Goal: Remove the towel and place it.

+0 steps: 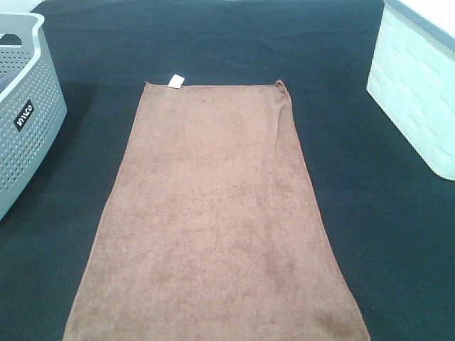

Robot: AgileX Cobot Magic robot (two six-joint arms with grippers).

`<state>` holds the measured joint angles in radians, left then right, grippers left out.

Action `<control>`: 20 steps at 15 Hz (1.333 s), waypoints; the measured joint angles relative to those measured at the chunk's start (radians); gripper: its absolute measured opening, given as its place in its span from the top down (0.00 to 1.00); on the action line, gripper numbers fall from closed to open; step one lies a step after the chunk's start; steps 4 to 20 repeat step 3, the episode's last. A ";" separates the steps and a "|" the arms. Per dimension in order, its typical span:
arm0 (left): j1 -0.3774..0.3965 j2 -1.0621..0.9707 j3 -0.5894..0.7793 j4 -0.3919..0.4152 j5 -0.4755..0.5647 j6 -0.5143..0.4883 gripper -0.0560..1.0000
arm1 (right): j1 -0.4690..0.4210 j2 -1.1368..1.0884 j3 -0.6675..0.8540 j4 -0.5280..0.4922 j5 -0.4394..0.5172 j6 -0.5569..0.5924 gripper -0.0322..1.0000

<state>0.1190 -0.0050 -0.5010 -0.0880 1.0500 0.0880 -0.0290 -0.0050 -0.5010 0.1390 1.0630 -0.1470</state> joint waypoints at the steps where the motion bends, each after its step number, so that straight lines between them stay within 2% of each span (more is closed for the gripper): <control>1: 0.000 0.000 0.000 0.000 0.000 0.000 0.18 | 0.000 0.000 0.000 0.000 0.000 0.000 0.32; 20: 0.000 0.000 0.000 0.000 0.000 0.000 0.18 | 0.000 0.000 0.000 0.000 0.000 0.000 0.32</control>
